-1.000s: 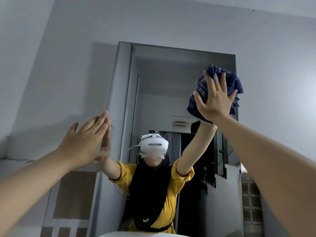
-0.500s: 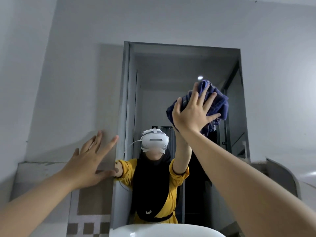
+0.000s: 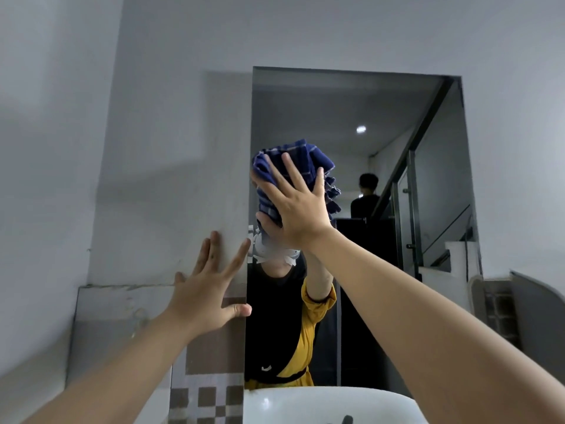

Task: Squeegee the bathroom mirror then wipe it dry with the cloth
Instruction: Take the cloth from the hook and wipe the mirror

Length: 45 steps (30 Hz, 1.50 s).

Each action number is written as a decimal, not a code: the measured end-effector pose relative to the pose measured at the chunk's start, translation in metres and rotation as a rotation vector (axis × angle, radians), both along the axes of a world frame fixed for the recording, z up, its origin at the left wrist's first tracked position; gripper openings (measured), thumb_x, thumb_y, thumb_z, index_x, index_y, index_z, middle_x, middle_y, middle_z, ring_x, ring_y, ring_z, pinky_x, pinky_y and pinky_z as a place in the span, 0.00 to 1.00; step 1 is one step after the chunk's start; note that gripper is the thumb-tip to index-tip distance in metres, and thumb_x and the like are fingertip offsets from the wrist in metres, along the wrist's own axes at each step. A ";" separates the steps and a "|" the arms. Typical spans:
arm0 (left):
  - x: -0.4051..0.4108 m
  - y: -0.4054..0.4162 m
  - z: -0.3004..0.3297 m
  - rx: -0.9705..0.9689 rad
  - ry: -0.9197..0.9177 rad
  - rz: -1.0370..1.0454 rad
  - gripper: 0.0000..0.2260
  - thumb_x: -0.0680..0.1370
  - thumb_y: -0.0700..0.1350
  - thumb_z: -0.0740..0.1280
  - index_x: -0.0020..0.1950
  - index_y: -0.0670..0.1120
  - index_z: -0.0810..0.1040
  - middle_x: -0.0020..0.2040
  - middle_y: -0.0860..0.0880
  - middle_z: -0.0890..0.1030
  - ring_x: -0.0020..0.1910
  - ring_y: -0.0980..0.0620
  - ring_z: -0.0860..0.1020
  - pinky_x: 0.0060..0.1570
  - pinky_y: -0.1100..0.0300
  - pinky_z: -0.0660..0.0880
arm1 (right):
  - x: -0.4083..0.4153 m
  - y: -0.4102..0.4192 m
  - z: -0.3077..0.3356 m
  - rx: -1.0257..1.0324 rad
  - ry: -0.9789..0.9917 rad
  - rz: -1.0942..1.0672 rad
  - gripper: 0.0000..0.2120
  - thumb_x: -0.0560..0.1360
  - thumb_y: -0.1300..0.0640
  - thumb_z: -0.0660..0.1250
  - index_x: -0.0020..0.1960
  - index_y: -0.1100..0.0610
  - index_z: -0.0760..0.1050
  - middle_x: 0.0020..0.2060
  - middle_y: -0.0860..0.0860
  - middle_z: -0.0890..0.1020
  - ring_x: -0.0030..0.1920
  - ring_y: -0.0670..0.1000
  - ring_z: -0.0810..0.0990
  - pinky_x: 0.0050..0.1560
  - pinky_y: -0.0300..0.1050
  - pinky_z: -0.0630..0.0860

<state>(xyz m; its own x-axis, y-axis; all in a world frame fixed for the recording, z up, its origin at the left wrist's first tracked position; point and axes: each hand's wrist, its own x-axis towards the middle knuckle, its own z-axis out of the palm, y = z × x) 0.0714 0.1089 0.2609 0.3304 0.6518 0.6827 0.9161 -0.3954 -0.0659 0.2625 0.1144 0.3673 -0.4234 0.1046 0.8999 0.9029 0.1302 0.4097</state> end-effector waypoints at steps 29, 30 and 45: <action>0.005 0.000 -0.004 -0.007 -0.005 0.101 0.48 0.64 0.70 0.60 0.66 0.66 0.24 0.72 0.47 0.25 0.72 0.45 0.31 0.66 0.31 0.55 | 0.221 -0.028 -0.016 0.062 0.454 -0.040 0.32 0.74 0.38 0.54 0.76 0.44 0.54 0.78 0.48 0.57 0.79 0.53 0.47 0.71 0.73 0.45; 0.005 0.000 -0.006 -0.009 -0.013 0.103 0.48 0.64 0.70 0.59 0.67 0.66 0.24 0.72 0.47 0.25 0.72 0.46 0.31 0.66 0.31 0.54 | 0.225 -0.029 -0.021 0.063 0.536 -0.031 0.32 0.74 0.39 0.55 0.76 0.44 0.54 0.78 0.47 0.56 0.79 0.53 0.46 0.71 0.73 0.45; 0.004 -0.006 -0.060 0.040 0.023 0.050 0.39 0.65 0.77 0.38 0.73 0.64 0.37 0.76 0.44 0.34 0.74 0.40 0.38 0.65 0.31 0.52 | 0.075 -0.013 -0.070 -0.030 0.889 0.053 0.32 0.76 0.42 0.55 0.77 0.46 0.52 0.79 0.49 0.47 0.78 0.56 0.40 0.67 0.77 0.43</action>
